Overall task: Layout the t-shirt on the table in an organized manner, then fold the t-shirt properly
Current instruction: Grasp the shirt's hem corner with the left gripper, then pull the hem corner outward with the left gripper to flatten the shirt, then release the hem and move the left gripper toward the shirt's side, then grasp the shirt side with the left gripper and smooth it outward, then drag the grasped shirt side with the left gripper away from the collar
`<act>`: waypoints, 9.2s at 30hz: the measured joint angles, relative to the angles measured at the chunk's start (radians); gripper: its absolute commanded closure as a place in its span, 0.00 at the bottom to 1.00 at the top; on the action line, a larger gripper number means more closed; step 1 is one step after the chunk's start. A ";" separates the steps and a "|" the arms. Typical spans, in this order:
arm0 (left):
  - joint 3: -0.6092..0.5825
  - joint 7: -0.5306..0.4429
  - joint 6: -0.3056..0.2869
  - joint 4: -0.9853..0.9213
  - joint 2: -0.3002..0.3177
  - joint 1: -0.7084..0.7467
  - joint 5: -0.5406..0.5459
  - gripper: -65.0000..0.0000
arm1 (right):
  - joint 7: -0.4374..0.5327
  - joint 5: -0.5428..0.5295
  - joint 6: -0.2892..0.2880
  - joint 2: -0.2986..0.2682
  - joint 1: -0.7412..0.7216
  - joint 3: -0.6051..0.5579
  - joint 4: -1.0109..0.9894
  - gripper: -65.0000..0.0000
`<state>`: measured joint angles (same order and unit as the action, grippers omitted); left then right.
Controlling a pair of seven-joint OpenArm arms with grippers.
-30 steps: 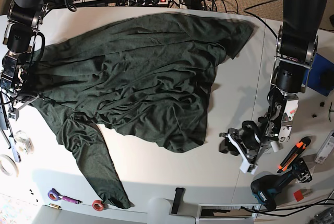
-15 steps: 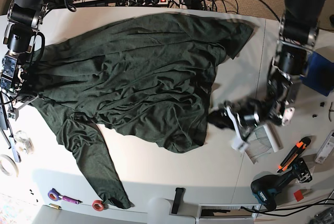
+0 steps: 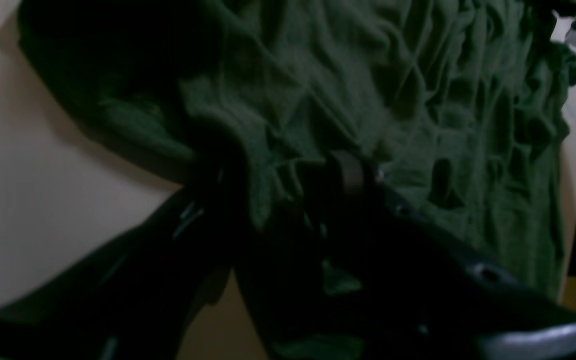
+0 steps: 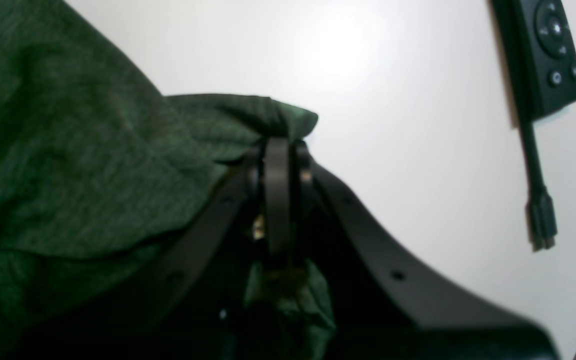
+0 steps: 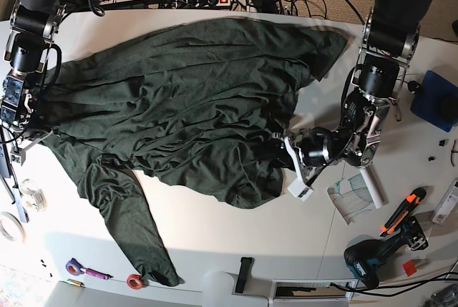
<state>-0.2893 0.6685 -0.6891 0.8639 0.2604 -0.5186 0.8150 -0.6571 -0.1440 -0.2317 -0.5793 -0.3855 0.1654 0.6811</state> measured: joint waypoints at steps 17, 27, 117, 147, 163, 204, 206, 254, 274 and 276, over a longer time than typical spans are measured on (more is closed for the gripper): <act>0.000 0.005 0.007 0.000 0.000 -0.035 -0.011 0.65 | 0.000 0.000 0.000 0.000 0.000 0.000 0.000 1.00; 0.000 -0.034 0.026 0.000 -0.019 -0.017 -0.094 0.65 | 0.000 0.016 0.016 0.018 -0.002 0.000 0.003 1.00; 0.155 -0.325 0.162 0.006 0.011 -0.193 -0.255 1.00 | 0.016 0.042 0.023 0.036 -0.003 0.000 0.005 1.00; 0.154 -0.283 0.003 0.006 0.061 -0.074 -0.114 0.61 | -0.107 0.084 0.028 0.039 0.029 -0.003 0.151 1.00; 0.155 -0.057 0.001 0.152 0.086 0.112 0.085 0.61 | -0.315 -0.188 -0.156 0.062 0.116 -0.011 0.440 1.00; 0.262 -0.020 0.000 0.374 -0.016 0.286 -0.073 0.50 | -0.764 -0.993 -0.465 0.053 0.307 0.623 0.622 0.64; 0.262 -0.022 0.000 0.374 -0.013 0.283 -0.090 0.50 | -0.753 -1.011 -0.465 0.062 0.318 0.588 0.622 0.64; -0.069 -0.169 -0.005 0.426 0.106 0.106 -0.357 1.00 | -0.415 -0.462 -0.454 0.064 0.372 0.229 0.623 0.64; 0.128 -0.124 0.014 0.537 0.158 -0.011 -0.230 1.00 | -0.415 -0.463 -0.446 0.064 0.372 0.229 0.623 0.64; 0.128 -0.124 0.010 0.537 0.158 -0.017 -0.227 1.00 | -0.411 -0.463 -0.438 0.064 0.372 0.229 0.623 0.64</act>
<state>-0.1616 0.5449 -0.6796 1.4010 0.4187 -0.5354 0.5880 -1.0679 -0.6067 -0.6701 -0.5152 -0.0139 0.3943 1.3037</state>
